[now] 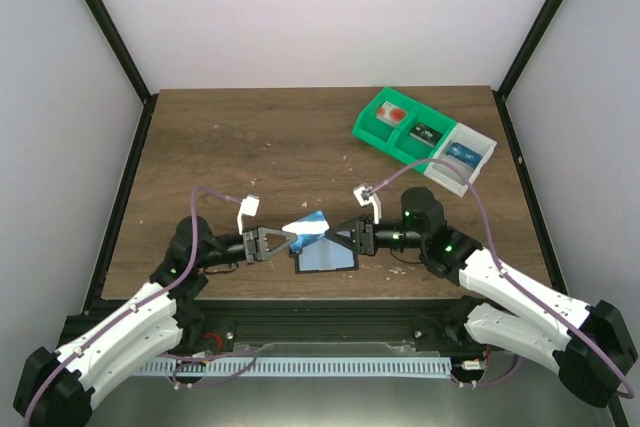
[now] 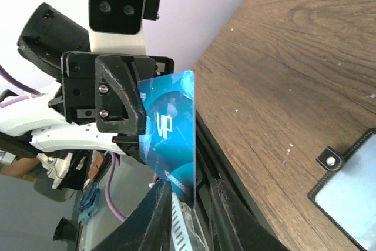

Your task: Take the credit cards out of the card holder

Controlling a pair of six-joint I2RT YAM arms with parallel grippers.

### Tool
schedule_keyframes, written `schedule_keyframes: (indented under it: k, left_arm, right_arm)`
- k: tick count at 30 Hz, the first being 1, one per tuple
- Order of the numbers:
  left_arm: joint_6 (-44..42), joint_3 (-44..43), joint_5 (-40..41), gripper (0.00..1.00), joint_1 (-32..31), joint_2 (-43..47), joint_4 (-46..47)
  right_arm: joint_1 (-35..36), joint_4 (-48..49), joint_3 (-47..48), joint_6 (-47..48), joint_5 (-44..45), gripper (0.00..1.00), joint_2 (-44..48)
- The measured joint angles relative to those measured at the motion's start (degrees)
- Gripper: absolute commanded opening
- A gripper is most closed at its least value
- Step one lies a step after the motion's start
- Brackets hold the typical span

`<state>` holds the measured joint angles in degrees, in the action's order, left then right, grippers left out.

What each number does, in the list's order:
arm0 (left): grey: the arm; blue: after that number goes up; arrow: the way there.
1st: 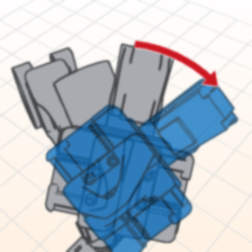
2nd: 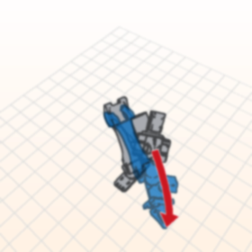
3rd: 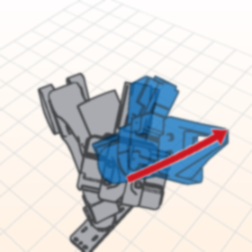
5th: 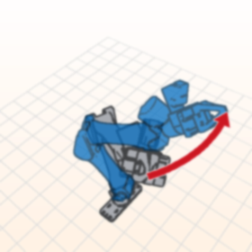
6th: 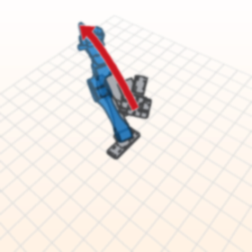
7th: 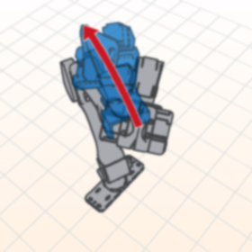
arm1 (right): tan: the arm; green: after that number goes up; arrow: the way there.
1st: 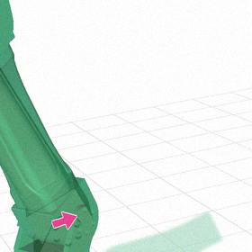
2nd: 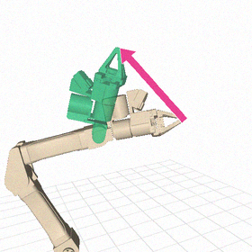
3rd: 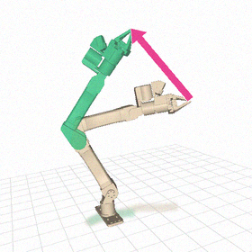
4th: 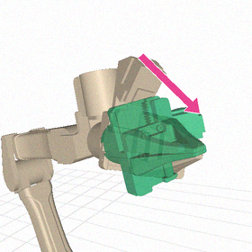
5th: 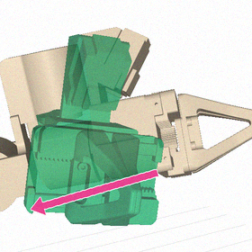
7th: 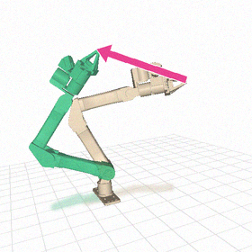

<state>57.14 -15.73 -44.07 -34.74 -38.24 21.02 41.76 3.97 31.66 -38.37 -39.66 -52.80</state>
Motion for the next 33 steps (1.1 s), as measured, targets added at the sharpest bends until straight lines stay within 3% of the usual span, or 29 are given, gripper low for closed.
schedule_keyframes:
  k: [3, 5, 9, 17, 18, 27, 33]
  left_arm:
    - [0.15, 0.0, 0.0, 0.0, 0.0, 0.0, 0.35]
    - [0.46, 0.0, 0.0, 0.0, 0.0, 0.02, 0.59]
    - [1.09, 0.0, 0.24, 0.03, 0.0, 0.42, 1.14]
    - [-0.09, -0.37, 2.95, 0.92, 0.07, 0.66, -3.8]
    - [-0.55, -0.68, 3.43, 0.99, 0.04, 0.55, -4.81]
    - [-5.97, -5.86, 9.38, 1.0, 0.09, -0.79, -14.95]
    - [-10.88, -8.28, 12.76, 1.0, 0.11, -0.46, -19.17]
  right_arm:
    - [0.0, 1.51, 0.0, -0.5, -0.83, 0.17, -0.02]
    - [0.0, 2.84, 0.0, -1.11, -1.4, 0.02, -0.13]
    - [-0.07, 4.61, -0.02, -1.62, -1.97, 0.01, -0.13]
    - [-0.04, 5.66, -0.02, -2.43, 0.42, 0.0, 0.28]
    - [-0.04, 5.6, -0.02, -2.45, 1.31, 0.0, 0.5]
    - [-1.16, 2.62, 1.42, 0.33, 15.04, 0.01, 0.07]
    - [-7.08, 1.2, 4.02, 2.95, 19.61, 0.01, -5.97]
